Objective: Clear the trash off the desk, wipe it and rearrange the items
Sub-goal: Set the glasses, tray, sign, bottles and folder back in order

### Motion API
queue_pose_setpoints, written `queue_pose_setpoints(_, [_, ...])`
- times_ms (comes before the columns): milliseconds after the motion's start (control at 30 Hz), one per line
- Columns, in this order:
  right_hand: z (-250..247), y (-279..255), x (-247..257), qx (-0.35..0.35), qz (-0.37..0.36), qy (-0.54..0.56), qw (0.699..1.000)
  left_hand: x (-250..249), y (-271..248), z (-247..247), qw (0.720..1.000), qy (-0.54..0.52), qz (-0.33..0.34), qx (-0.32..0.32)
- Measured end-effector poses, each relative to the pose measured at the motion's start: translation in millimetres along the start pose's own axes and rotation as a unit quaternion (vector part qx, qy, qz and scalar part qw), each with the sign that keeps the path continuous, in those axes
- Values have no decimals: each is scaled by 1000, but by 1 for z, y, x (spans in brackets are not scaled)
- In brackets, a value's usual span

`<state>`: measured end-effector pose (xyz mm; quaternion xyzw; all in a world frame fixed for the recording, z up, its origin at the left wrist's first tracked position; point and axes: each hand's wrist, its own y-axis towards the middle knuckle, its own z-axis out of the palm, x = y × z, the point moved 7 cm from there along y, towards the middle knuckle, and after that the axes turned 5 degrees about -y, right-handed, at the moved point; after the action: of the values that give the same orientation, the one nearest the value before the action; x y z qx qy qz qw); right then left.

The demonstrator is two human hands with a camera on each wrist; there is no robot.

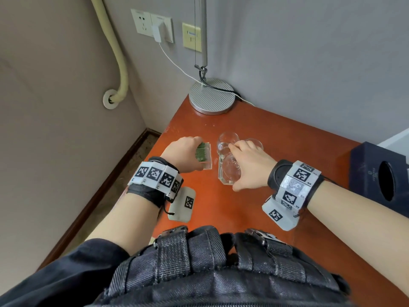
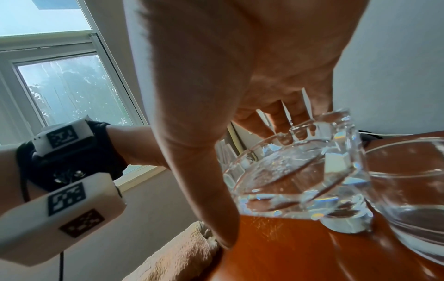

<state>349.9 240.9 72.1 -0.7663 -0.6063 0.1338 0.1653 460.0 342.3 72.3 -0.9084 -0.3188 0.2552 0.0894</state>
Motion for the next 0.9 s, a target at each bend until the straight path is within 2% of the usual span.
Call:
queue_pose_setpoints(533, [-40,73,34,-14,51,23,998,64,49,-49,999,-8,52,12])
queue_pose_setpoints(900, [-43,133,36,-11,83,55,995,96,91,-54,998,-11,59,28])
